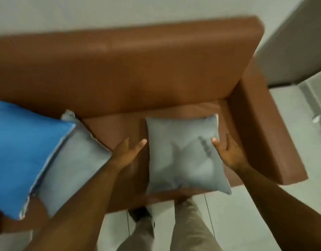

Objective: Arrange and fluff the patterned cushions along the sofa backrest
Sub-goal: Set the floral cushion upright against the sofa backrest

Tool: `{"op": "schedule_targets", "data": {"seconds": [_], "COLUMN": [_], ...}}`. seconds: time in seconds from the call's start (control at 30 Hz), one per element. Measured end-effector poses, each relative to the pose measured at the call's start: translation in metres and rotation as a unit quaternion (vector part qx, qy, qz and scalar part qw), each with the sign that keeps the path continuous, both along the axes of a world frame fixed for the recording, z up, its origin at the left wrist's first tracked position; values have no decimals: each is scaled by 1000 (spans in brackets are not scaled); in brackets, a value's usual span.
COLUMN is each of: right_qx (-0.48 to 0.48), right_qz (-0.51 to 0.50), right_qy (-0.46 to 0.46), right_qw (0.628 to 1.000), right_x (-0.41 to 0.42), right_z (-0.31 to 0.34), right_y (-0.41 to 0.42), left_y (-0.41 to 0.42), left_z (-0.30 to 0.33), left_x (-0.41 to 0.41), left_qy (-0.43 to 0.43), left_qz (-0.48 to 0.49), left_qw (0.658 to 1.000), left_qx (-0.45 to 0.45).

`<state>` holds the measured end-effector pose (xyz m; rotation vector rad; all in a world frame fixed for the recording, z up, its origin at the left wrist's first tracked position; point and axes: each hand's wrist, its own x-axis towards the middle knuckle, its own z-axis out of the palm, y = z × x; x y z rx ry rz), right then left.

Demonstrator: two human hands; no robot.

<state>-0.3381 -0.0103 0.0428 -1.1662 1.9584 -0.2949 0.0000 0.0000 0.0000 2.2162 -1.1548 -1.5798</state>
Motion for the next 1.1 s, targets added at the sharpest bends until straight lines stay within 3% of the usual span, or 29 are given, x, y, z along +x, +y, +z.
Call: {"op": "schedule_targets", "data": {"seconds": [0.17,0.3,0.5,0.7,0.87,0.97,1.1], "right_qx": [104,138,175,79,70,22,-56], "right_qz": [-33,-51,-36,6,-11,-53,-144], "right_qy": [-19,-67,-33,-61,-58,-26,-70], "right_qw": [994,987,983,995,996,998,986], "right_x": [-50,-58,-91,-157,-178,-192,-203], "right_z": [-133,-179,-114,-26,20,26,26], "right_y": [1,7,-63,-175,-243,-274,-303], "left_y": [15,16,-33,-108,-189,-224,-259], "left_z": [-113,-130,-68,-4,38,54,51], "left_x": [-61,-114,-144,-159,-164,-160,-170], "left_qy": [-13,11,7,130,116,93,47], "left_qz": [52,76,110,93,80,54,82], "left_qw": [998,995,993,987,989,993,992], "left_qx": [43,69,50,17,-41,-40,-82]}}
